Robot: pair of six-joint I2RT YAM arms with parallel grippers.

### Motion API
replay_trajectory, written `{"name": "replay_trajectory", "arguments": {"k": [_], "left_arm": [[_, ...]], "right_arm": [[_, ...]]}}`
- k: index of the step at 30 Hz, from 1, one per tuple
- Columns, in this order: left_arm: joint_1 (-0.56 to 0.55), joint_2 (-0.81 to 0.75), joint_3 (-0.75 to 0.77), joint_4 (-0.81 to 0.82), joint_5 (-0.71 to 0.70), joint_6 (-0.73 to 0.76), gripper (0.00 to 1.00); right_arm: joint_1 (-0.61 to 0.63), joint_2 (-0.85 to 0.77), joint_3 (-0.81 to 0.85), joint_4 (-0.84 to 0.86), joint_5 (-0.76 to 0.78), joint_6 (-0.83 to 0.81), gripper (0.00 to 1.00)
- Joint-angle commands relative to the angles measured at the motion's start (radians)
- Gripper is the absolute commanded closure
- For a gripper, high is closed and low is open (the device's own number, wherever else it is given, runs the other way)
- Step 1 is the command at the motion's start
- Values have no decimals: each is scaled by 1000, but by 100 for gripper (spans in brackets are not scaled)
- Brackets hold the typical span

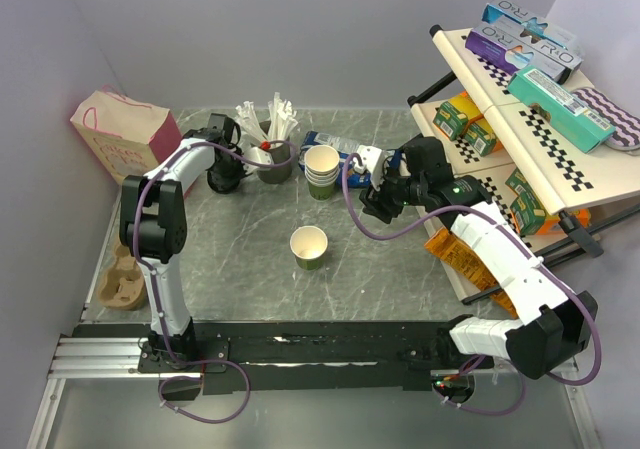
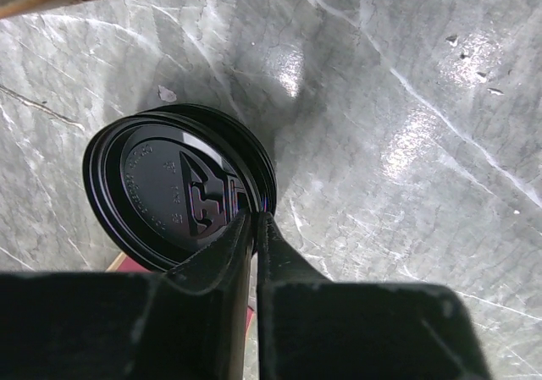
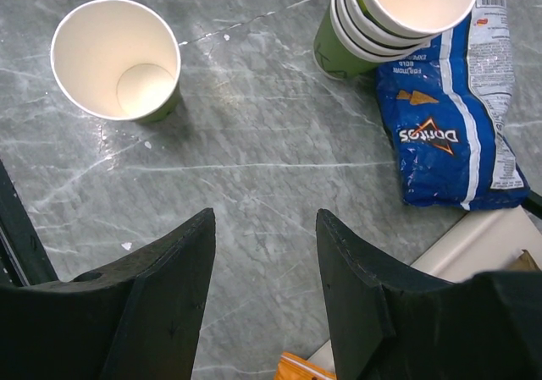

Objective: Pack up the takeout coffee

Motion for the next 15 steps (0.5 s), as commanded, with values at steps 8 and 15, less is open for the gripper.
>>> {"name": "replay_trajectory", "arguments": {"k": [8,15], "left_arm": [[23,-69,33,-51,47,-136,96],[28,-142,-5,10,64,-202,98]], "right_arm": [[-6,15,42,39,-17,19,42],[-6,29,48,47,-31,27,42]]}}
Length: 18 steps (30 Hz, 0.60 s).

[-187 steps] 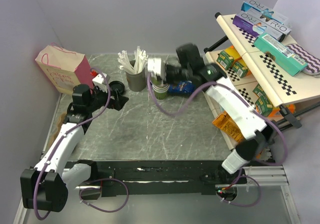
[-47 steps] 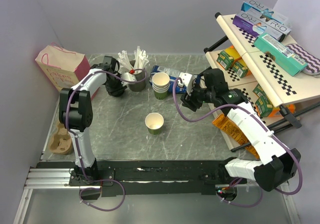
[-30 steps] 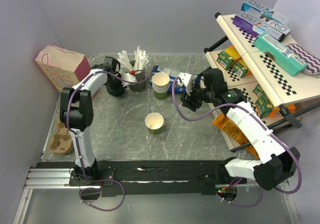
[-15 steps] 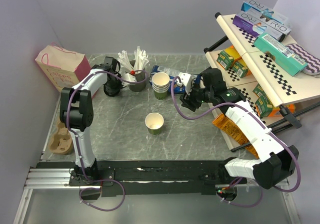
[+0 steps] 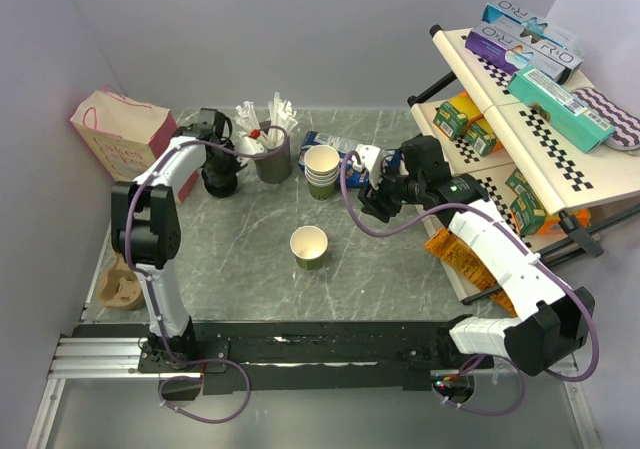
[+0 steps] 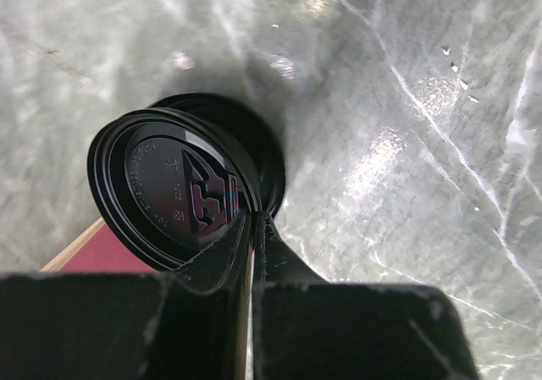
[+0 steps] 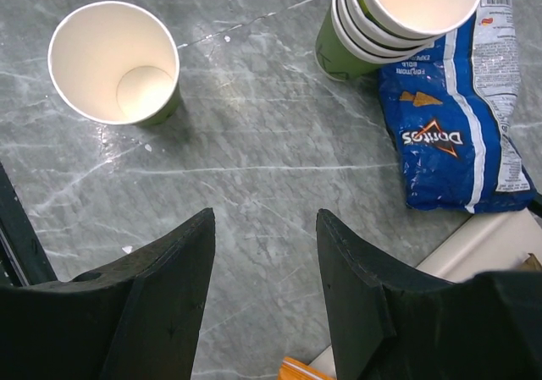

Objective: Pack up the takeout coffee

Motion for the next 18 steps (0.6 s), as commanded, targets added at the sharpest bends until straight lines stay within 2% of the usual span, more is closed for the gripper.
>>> {"name": "replay_trajectory", "arguments": {"k": [1,10,18], "left_arm": [[1,-97,-5,27,36,-61,98],[7,-117,-29,-13,85,-140,99],[12,-241,-98,-56,58,-180,99]], "right_arm": [[-7,16,51,41,-29,22,41],[-6,32,65,45,-33,30,41],[-6,36,63,42,-36,33,41]]}}
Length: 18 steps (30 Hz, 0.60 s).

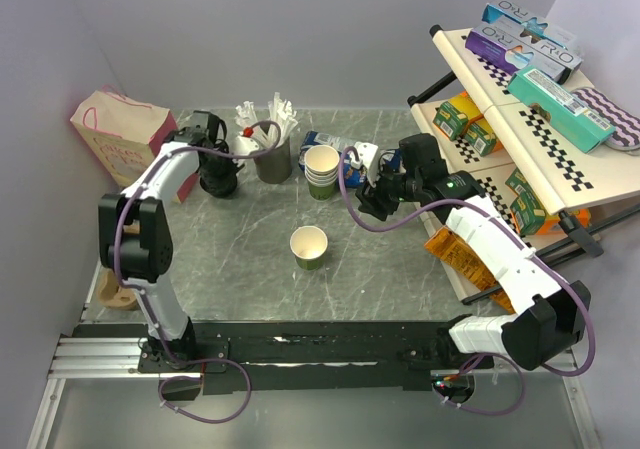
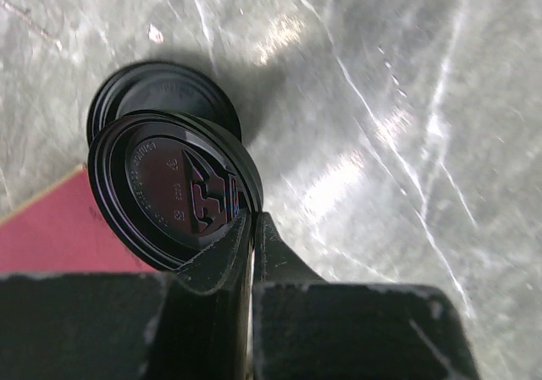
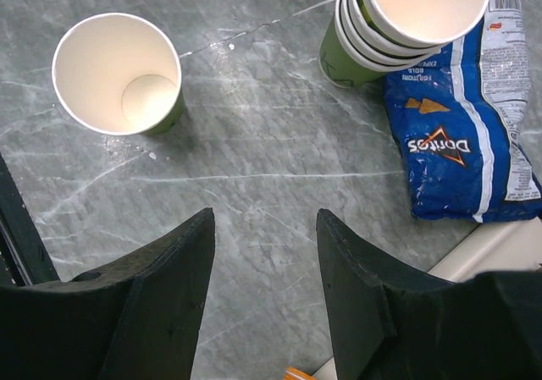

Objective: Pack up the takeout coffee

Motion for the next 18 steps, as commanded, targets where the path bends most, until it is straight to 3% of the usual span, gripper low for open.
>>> {"name": "replay_trajectory", "arguments": {"k": [1,9,15,18], "left_arm": [[8,-136,-42,-55,-2,-35,99],[22,-295,-288,-39,-77,-15,95],[22,-269,-306,10,-51,-110,86],[25,-252,-294,17,-30,-139,89]], "right_arm": [[-8,4,46,33,-14,14,41],[-6,19,43,39,-27,23,41],[-5,45,69,39,-42,34,41],[-3,45,69,41,-42,37,41]]}}
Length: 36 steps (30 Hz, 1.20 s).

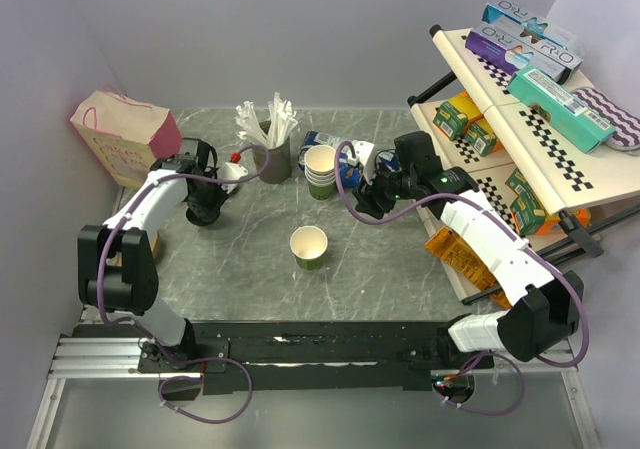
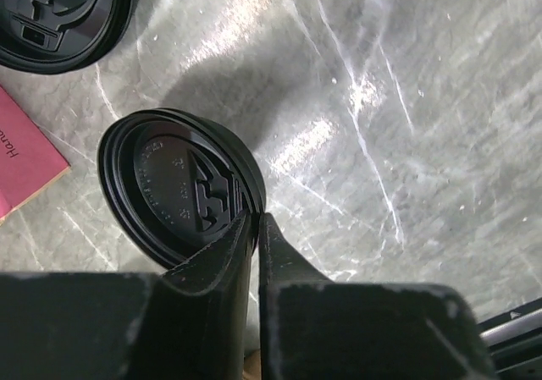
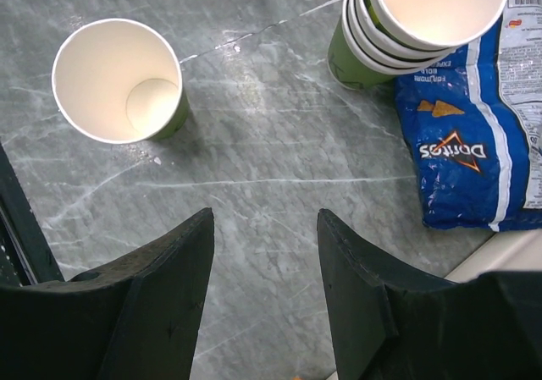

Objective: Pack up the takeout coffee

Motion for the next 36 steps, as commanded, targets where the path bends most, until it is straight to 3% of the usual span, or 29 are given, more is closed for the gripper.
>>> {"name": "replay_trajectory", "arguments": {"k": [1,4,8,14,18,19,23,24,28,36], "left_arm": [[10,14,26,41,31,-85,89],[23,29,32,27,74,-115,92],[27,34,11,29,101,-154,84],[27,32,-2,47,132,-200,97],[27,26,-1,41,151,-214,99],[27,18,-3,32,163,-211,97],[24,-25,-67,43,161,-198,68],[21,-34,-81,55,152,-209,65],[4,-34,-100,102,118,-246,62],[-20,-3,-120,139,106,-255,69]], "right_arm": [[-3,-2,52,32,-24,19,41],[-3,-10,40,36,-22,24,41],[-3,-17,20,45,-22,28,41],[-5,-22,14,45,-21,25,41],[-5,-19,15,45,-24,25,41],[-5,-19,15,45,-24,22,41],[-3,-23,6,48,-21,22,41],[-5,-23,5,50,-22,21,41],[-3,-26,5,50,-25,25,40],[-5,-37,-8,47,-22,21,40]]}}
